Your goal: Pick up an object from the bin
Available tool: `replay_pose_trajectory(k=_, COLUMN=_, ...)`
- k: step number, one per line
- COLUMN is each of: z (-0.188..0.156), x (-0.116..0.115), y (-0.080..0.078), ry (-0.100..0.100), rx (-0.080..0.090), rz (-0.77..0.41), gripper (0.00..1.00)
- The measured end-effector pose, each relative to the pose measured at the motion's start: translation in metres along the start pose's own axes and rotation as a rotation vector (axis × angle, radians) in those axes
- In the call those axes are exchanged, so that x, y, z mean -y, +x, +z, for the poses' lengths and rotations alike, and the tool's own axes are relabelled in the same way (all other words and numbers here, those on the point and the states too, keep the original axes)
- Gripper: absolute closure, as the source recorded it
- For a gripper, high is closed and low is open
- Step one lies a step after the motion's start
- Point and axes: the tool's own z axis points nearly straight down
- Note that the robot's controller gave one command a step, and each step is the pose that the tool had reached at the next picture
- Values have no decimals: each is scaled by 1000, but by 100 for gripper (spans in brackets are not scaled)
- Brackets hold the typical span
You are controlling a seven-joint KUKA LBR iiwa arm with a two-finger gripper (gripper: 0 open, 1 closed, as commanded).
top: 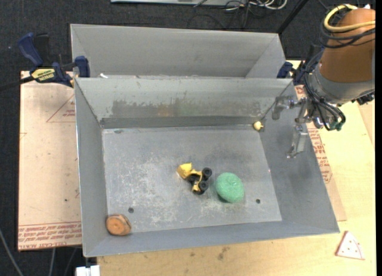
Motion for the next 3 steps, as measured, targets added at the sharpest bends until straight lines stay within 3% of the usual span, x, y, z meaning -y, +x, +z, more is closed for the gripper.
replay_pose_trajectory(k=1, z=-5, x=-1, y=-1, ry=1, rx=7, rz=-3, gripper=0)
replay_pose_trajectory(k=2, z=45, x=-23, y=23, ry=3, rx=12, rz=-42, gripper=0)
replay_pose_trajectory(k=3, z=76, x=-45, y=29, ry=-1, rx=-1, rz=10, gripper=0)
